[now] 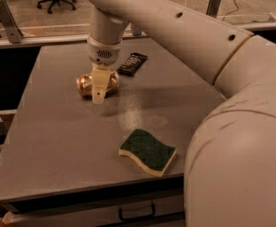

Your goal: Knock orange can over

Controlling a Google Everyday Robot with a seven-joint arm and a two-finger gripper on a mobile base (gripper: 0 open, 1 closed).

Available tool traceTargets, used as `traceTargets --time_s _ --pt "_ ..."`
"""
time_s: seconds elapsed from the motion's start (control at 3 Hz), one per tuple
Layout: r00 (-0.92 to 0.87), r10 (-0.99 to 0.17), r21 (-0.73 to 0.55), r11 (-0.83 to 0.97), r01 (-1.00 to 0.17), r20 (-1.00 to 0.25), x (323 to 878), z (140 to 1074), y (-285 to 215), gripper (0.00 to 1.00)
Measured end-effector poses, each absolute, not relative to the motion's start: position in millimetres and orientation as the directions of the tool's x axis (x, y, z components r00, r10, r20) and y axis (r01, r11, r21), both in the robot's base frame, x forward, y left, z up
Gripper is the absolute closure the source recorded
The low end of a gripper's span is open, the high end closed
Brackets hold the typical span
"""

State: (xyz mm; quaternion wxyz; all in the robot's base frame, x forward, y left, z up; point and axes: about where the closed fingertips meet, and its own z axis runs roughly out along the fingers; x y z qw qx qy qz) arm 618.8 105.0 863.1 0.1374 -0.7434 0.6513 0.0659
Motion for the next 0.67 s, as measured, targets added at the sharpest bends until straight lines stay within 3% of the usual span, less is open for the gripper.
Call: traceTargets --time_s 0.67 --pt "0.114 -0.909 -0.099 -0.08 -0.992 -0.4 612.2 870.5 102.4 0.0"
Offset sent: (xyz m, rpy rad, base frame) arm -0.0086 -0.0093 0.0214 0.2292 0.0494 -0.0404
